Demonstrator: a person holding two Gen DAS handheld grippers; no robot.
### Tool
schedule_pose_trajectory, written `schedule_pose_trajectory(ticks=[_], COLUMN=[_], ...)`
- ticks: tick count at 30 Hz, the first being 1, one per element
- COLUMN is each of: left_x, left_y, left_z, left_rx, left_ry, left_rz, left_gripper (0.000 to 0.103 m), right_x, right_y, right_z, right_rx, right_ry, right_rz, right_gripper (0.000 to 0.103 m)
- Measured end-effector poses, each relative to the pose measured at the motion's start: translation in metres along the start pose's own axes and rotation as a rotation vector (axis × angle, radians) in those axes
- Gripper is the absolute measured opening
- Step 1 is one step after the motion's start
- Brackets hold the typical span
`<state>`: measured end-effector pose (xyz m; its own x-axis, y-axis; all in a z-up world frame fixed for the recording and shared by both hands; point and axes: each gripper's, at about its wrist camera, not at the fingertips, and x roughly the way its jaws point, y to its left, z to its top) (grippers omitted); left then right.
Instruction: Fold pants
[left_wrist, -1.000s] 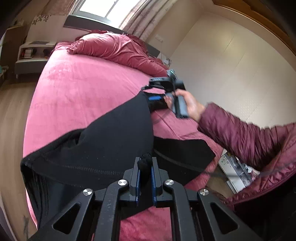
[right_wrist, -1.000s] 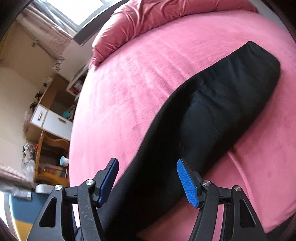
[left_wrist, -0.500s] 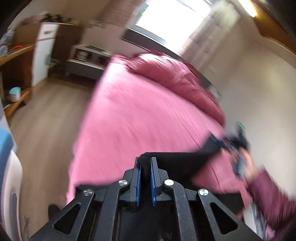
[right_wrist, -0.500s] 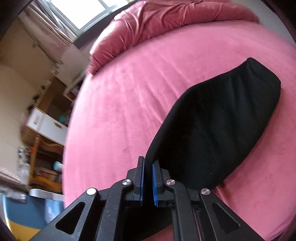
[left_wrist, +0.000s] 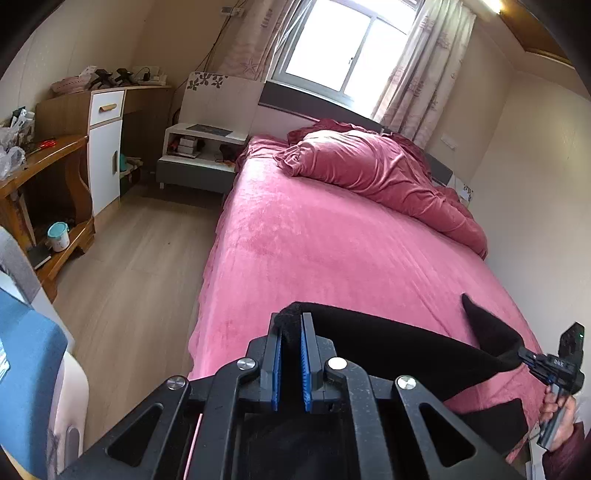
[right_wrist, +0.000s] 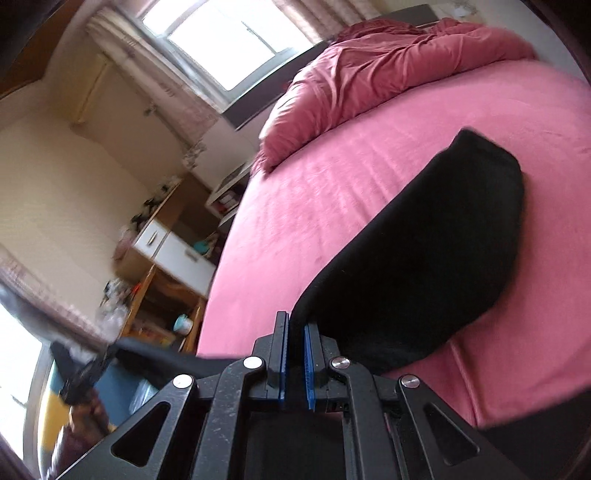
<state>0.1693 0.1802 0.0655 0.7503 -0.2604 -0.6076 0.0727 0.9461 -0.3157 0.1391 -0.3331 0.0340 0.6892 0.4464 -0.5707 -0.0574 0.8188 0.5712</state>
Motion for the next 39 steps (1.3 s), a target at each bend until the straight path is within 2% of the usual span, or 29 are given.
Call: schedule_pose_trajectory(ticks=[3,8,15,18,23,27,30,32,34,35,36,39], left_x=[-0.017,-0.055,-0.073,-0.075,-0.076,-0.072,-0.067,-0.059,-0.057,-0.059,-0.062,-0.075], left_y=[0.001,0.012,0.033,0.038,0.039,0.045,0.045,0.046,0.051,0.055,0.059,0.076], left_z=[-0.026,-0.080,-0.162,-0.182,-0.195,-0.202,-0.209,-0.213,-0.215,-0.215,-0.215,-0.215], left_rx=[0.015,-0.045,-0.158,-0.181,-0.179,-0.198,-0.188,-0.174,-0.216,-0.237,-0.264,-0.384], left_ry=[0.004,0.009,0.138,0.170,0.203,0.235,0.277,0.322,0.340,0.345,0.347,0.335], left_rz=[0.004,-0.024,-0.013,-0.003,0.023,0.037,0.051,0.111,0.106,0.120,0.117,0.077], left_gripper=[0.008,0.008,0.008,0.008,0.008,0.008,0.009,0.011,0.015,0.026,0.029,0.030], right_x=[-0.013,-0.022,-0.014,-0.011,-0.015,-0.009,-0.017,-0.019,-0.009,-0.005,-0.002,0.006], right_y=[0.000,-0.010,-0.027,-0.033,-0.029,-0.023,-0.035,-0.044,-0.055,-0.059,-0.062,-0.071], right_z=[-0.034,-0.088,-0.141,-0.156,-0.159,-0.165,-0.171,-0.174,-0.183,-0.188,-0.191,-0.196], right_rx=[-0.031,-0.040,-0.048,-0.050,-0.077,-0.112,-0.074,-0.064,-0.052,-0.042,-0.038,-0.013], right_ry=[0.047,0.124,0.223,0.240,0.239,0.278,0.272,0.282,0.317,0.327,0.332,0.340], right_rz=[-0.002,-0.023,-0.092,-0.123,-0.138,-0.168,-0.163,-0.165,-0.186,-0.191,-0.196,-0.206], right_gripper=[0.008,0.008,0.008,0.008,0.007,0.006,0.006,0.006,0.006,0.006,0.006,0.006])
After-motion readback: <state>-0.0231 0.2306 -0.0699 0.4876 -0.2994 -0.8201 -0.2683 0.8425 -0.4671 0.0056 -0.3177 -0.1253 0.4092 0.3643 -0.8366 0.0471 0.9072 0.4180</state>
